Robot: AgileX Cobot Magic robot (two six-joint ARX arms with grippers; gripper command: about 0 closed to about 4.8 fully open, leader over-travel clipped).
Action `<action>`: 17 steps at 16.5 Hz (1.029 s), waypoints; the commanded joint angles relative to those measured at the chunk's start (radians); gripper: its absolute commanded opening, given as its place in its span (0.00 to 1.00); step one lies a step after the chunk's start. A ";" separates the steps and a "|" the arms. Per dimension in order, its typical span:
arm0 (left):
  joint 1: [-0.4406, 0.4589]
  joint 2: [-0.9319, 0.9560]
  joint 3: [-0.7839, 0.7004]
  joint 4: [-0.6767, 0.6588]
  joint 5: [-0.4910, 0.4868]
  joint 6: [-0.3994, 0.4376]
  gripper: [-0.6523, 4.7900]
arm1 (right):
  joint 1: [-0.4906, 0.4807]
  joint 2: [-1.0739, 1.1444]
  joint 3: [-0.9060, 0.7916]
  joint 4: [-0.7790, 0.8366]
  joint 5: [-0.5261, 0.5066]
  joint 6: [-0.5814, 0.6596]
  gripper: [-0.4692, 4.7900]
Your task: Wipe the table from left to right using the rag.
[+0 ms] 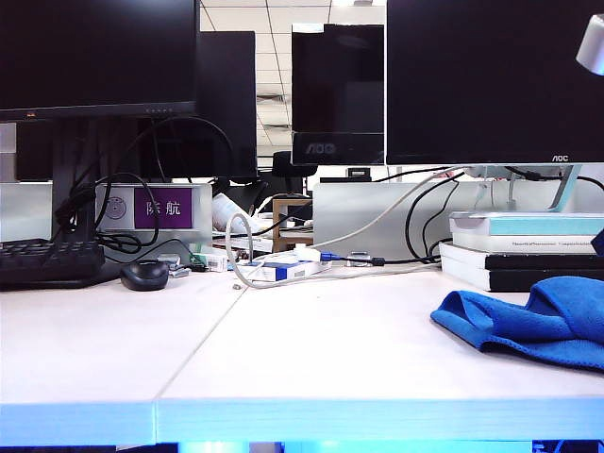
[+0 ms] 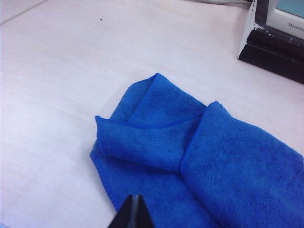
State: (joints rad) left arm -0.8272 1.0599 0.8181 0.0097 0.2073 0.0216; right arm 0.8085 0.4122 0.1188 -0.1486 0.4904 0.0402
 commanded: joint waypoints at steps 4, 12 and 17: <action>0.001 -0.171 -0.320 0.224 -0.233 -0.004 0.11 | 0.001 -0.001 0.004 0.011 0.006 0.005 0.09; 0.354 -0.464 -0.512 0.166 -0.136 -0.153 0.11 | 0.001 -0.001 0.004 0.011 0.006 0.005 0.09; 0.584 -0.720 -0.586 -0.044 -0.143 -0.153 0.11 | 0.001 -0.001 0.004 0.011 0.006 0.005 0.09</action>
State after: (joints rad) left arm -0.2729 0.3717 0.2459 0.0139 0.0643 -0.1295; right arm 0.8089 0.4122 0.1188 -0.1482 0.4904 0.0402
